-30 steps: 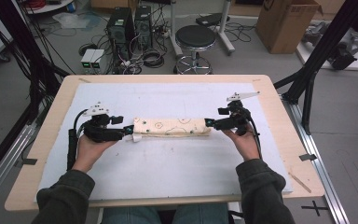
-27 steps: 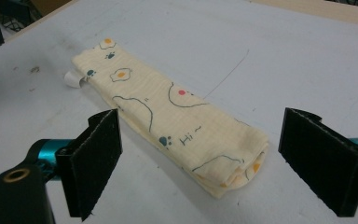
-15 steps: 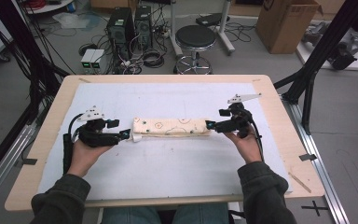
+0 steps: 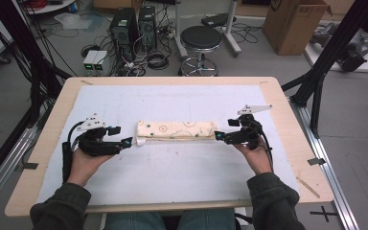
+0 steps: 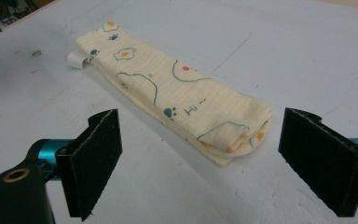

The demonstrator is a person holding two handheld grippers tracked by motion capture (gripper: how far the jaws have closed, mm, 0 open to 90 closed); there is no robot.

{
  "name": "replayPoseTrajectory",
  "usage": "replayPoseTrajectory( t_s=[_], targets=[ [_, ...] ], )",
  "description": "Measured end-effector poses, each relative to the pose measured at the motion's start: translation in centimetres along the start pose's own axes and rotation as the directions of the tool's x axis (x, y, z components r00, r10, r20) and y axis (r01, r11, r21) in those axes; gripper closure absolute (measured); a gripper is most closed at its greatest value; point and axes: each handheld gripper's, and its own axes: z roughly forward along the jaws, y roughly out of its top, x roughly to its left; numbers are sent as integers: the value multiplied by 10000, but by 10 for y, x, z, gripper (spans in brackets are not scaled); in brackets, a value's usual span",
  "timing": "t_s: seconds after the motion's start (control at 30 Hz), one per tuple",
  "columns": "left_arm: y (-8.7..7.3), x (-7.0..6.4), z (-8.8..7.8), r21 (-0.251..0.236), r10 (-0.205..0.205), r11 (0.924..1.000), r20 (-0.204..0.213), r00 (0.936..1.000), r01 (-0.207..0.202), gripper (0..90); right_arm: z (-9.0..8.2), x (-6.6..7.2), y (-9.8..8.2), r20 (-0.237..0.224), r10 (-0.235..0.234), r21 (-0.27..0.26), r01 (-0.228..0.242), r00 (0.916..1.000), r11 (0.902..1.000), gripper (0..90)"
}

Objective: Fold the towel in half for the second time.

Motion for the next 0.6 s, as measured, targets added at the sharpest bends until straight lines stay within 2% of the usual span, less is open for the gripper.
replayPoseTrajectory(
  t_s=[0.43, 0.6],
  targets=[
    [-13, -3, -8, -64, 87, 9999, -58, 9999, -87, 303, -2, 8, -17, -166, -73, -2, 72, 9998, 10000, 124],
    [-20, -6, -8, 79, 153, 9999, -73, 9999, -152, 301, -3, 10, -23, -218, -129, -35, 129, 9997, 9999, 124]
  ],
)
